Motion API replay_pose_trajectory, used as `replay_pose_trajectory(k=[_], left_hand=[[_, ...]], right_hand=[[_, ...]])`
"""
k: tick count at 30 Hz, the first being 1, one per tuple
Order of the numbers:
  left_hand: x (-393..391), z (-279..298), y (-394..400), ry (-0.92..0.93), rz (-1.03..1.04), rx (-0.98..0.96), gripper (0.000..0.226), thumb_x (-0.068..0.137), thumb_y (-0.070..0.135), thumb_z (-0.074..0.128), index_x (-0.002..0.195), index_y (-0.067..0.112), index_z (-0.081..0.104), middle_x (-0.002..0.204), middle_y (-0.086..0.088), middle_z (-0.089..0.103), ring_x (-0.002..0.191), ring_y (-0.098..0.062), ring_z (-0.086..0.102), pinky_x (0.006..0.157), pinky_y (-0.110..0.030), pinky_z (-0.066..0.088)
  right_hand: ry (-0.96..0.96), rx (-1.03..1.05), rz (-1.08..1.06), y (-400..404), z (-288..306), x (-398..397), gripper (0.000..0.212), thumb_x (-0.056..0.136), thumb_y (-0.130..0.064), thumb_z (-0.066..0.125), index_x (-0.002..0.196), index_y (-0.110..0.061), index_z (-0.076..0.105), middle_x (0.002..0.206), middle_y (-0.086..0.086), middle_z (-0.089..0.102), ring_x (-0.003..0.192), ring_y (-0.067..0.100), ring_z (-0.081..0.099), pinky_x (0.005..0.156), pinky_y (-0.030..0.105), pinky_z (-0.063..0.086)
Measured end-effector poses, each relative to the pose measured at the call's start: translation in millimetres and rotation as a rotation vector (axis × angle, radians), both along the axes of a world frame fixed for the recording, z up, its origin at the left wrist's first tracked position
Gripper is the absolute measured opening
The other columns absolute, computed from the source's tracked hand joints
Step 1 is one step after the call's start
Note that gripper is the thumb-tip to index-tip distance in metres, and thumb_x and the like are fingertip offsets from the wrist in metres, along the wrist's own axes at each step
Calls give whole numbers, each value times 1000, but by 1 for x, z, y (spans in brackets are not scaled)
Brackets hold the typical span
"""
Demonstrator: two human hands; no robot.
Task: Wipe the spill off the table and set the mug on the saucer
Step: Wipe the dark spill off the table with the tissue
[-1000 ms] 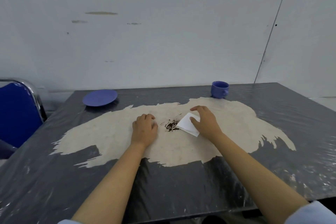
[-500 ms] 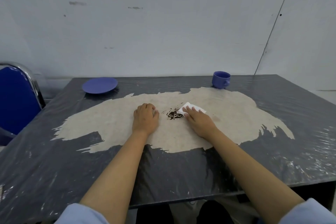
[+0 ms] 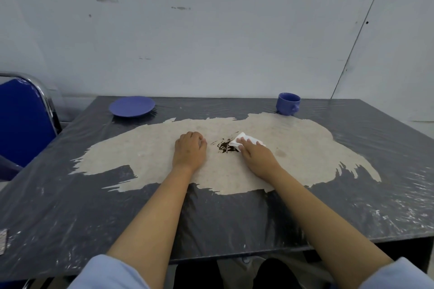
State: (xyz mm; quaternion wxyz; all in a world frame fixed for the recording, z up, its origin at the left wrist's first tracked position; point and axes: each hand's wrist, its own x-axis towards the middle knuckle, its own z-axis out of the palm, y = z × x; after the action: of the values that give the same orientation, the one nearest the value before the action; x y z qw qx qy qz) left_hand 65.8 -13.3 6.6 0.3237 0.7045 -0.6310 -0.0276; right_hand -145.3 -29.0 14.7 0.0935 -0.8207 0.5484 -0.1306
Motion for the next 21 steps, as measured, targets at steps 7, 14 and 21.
replay_pose_trajectory(k=[7, 14, 21], left_hand=[[0, 1, 0, 7, 11, -12, 31, 98, 24, 41, 111, 9, 64, 115, -8, 65, 108, -26, 56, 97, -35, 41], [0, 0, -2, 2, 13, 0, 31, 98, 24, 41, 113, 9, 63, 117, -8, 64, 110, -26, 55, 98, -36, 40], [1, -2, -3, 4, 20, -9, 30, 98, 24, 41, 110, 10, 64, 113, -8, 65, 106, -25, 56, 93, -35, 41]], right_hand=[[-19, -34, 88, 12, 0, 19, 42, 106, -36, 29, 140, -17, 46, 133, 5, 58, 117, 31, 55, 94, 38, 43], [-54, 5, 40, 16, -7, 7, 48, 105, -43, 27, 148, -27, 37, 153, 0, 42, 136, 26, 43, 109, 37, 35], [-126, -50, 24, 17, -8, 25, 45, 105, -43, 26, 134, -22, 53, 129, 6, 55, 120, 31, 51, 91, 38, 36]])
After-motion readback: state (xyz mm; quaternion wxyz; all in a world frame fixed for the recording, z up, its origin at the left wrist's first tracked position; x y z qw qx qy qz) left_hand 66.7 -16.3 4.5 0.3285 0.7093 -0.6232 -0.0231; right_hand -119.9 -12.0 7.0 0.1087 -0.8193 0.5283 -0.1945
